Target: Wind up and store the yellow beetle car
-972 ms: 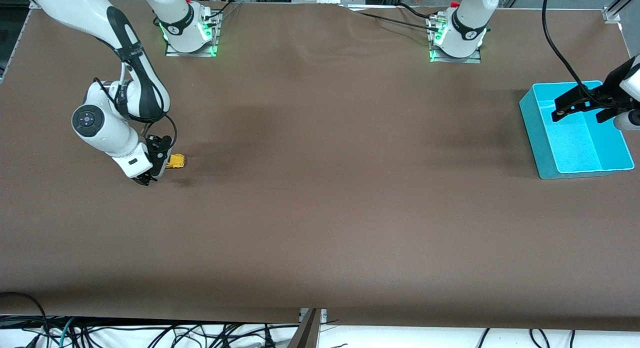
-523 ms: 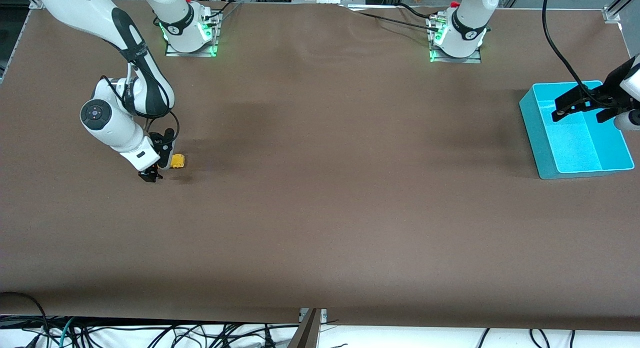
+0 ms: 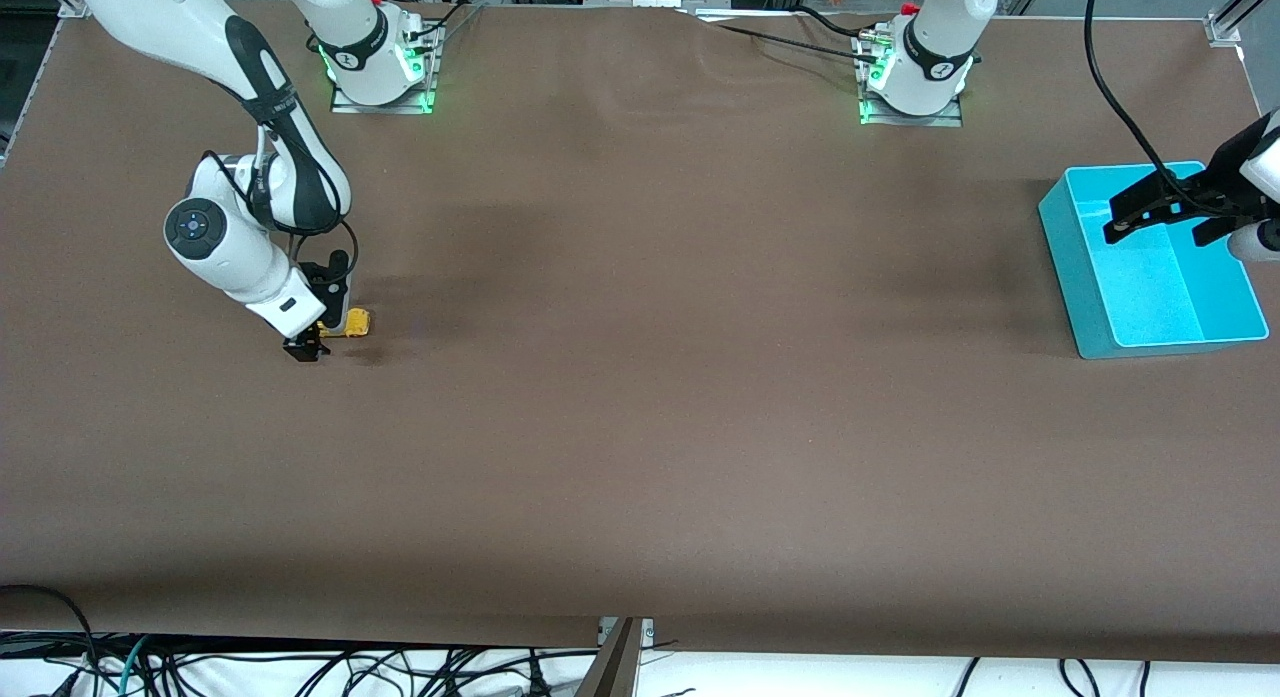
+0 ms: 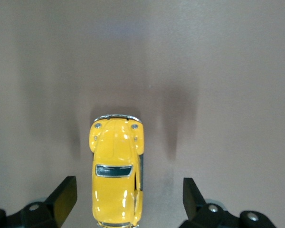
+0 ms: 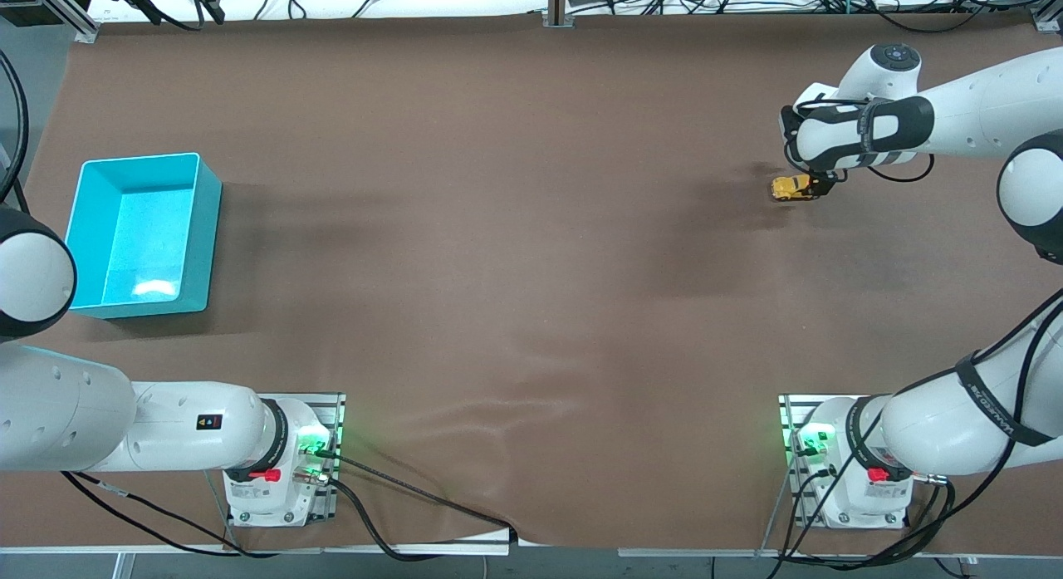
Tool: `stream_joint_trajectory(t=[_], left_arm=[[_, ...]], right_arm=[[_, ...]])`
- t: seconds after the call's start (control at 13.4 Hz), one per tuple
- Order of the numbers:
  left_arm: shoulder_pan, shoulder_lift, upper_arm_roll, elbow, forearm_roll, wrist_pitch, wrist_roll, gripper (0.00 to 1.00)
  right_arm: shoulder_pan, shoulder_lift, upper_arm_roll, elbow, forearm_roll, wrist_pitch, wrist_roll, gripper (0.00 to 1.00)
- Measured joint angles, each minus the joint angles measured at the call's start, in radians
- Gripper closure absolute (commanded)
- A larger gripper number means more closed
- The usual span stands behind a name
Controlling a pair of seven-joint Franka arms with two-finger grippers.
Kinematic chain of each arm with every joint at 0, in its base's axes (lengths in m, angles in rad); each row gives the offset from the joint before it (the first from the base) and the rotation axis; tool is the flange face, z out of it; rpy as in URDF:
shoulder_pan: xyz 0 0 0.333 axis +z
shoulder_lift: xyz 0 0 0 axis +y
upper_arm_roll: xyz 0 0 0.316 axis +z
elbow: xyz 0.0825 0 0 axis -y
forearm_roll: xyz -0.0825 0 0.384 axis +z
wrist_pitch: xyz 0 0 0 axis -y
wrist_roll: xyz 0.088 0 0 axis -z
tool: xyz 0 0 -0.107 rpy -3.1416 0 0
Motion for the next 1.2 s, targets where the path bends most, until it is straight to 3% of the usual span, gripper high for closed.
stream_joint_trajectory(t=[0.22,0.37,0.45,1.2], left_arm=[[0.0,0.0,0.0,0.0,0.0,0.0,0.0,0.0],[0.0,0.0,0.0,0.0,0.0,0.0,0.0,0.0],[0.0,0.0,0.0,0.0,0.0,0.0,0.0,0.0],[0.0,0.0,0.001,0.0,0.0,0.0,0.0,0.0]], right_arm=[[0.0,0.0,0.0,-0.008,0.0,0.01,-0.026,0.38],[0.0,0.0,0.0,-0.008,0.0,0.011,-0.03,0.64],[0.0,0.0,0.0,-0.008,0.0,0.012,-0.031,0.69],[-0.031,-0.005,-0.001,-0.01,0.0,0.015,-0.044,0.7]])
